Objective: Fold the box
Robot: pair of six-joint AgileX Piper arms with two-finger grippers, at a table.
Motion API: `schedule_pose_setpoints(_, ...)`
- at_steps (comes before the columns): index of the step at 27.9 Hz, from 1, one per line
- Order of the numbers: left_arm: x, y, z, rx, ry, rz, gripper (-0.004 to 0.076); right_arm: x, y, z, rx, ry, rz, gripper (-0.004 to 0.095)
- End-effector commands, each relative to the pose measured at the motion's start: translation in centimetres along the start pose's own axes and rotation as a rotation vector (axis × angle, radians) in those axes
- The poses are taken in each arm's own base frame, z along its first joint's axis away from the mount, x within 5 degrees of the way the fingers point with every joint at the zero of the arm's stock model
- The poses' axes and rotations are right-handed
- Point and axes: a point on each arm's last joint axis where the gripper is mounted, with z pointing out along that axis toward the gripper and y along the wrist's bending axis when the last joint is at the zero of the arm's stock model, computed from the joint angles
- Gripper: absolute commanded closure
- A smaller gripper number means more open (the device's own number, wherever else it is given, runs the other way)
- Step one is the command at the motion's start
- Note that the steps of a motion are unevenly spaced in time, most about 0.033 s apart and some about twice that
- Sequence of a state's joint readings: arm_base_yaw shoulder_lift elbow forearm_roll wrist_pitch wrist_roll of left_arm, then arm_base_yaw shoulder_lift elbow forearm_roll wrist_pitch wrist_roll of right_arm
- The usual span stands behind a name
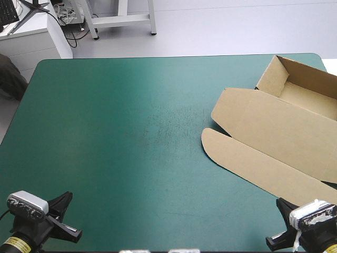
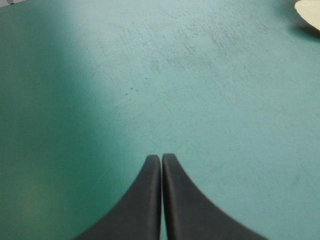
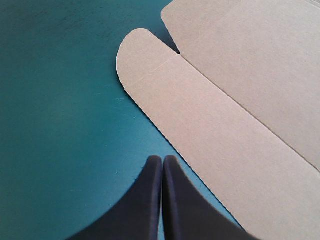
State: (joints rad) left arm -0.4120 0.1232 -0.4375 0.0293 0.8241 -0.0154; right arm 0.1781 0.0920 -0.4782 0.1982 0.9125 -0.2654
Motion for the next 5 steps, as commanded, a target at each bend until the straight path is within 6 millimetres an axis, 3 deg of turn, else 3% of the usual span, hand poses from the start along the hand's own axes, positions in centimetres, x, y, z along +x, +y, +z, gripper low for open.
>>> schedule_pose_setpoints(1,-1.28,-0.04,-0.25,0.007,-0.085,-0.001,0.0734,-1.26,-0.12,-0.32,0.01,-0.083,0.005,0.0923)
schedule_pose_setpoints(5,-1.28,-0.04,-0.25,0.007,-0.085,-0.001,0.0734,-1.26,-0.12,-0.32,0.01,-0.083,0.005,0.0923)
